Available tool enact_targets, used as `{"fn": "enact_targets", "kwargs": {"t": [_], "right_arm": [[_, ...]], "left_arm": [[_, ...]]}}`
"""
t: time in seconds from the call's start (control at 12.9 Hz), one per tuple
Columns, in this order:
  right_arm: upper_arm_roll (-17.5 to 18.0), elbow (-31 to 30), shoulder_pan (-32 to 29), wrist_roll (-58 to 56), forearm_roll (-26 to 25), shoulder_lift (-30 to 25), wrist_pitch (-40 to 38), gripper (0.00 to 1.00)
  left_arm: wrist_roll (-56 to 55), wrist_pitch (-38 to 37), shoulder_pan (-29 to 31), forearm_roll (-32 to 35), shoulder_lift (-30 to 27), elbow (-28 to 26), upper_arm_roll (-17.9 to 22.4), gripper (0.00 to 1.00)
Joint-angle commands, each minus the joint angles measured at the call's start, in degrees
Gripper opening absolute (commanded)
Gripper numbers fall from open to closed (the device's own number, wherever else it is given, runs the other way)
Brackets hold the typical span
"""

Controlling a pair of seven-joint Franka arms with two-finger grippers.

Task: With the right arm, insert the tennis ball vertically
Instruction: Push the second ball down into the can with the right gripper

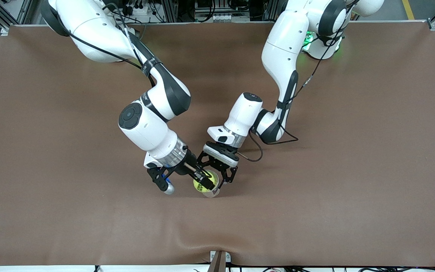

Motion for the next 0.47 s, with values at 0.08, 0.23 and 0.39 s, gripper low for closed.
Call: {"fn": "enact_targets", "kwargs": {"t": [0.08, 0.23, 0.39], "right_arm": [[-0.05, 0.59, 0.25, 0.96, -0.60, -0.72, -4.07, 0.44], [-0.05, 0.50, 0.25, 1.05, -0.60, -0.63, -4.07, 0.54], [-0.05, 0.50, 0.25, 1.14, -0.51, -0.63, -3.99, 0.74]], "left_arm": [[0.36, 0.22, -0.57, -0.95, 0.36, 0.79, 0.81, 0.99], [0.36, 0.22, -0.57, -0.95, 0.36, 0.79, 0.81, 0.99], [0.36, 0.22, -0.57, -0.95, 0.45, 0.79, 0.81, 0.99]]}}
